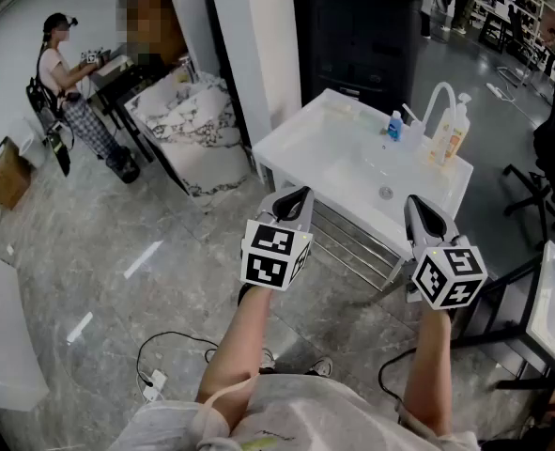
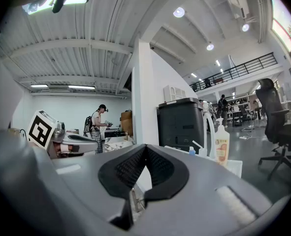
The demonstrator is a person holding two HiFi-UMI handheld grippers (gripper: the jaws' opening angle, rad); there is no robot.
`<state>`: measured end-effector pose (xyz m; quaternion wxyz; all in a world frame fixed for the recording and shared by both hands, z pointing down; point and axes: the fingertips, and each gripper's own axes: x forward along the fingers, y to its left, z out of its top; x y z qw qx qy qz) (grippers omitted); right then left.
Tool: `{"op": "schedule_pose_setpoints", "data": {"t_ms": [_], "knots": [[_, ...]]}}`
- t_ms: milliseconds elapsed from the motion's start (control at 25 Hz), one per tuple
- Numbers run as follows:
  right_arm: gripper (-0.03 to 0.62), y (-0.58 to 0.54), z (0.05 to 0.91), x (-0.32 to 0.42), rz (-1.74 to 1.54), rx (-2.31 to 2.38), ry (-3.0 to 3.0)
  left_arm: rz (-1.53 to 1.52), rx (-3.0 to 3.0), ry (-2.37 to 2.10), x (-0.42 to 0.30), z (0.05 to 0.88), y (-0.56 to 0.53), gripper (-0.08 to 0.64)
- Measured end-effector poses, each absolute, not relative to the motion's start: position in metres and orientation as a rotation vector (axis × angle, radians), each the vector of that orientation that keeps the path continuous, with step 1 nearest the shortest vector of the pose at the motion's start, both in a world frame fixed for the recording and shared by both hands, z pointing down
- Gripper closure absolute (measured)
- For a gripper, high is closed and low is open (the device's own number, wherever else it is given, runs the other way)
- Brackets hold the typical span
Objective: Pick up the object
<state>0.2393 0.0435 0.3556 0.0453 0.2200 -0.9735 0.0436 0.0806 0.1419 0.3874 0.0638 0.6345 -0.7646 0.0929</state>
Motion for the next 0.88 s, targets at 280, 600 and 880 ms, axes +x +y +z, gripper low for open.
{"op": "schedule_pose_setpoints", "data": {"t_ms": [280,600,880], "knots": [[0.59,0.036,0.353,0.244,0.145,0.655,-3.006,0.247,1.876,-2.335,0.079,0.387,0.136,0.554],[0.589,0.028,0.359,0.251,0.152,0.639,-3.0,0.237,1.856,-2.355,0.082,0.385,0.128,0.523],[0.589,0.013,0.365,0.25,0.17,0.674,-2.989,0.207,1.87,-2.354,0.074,0.384,0.113,0.485]]}}
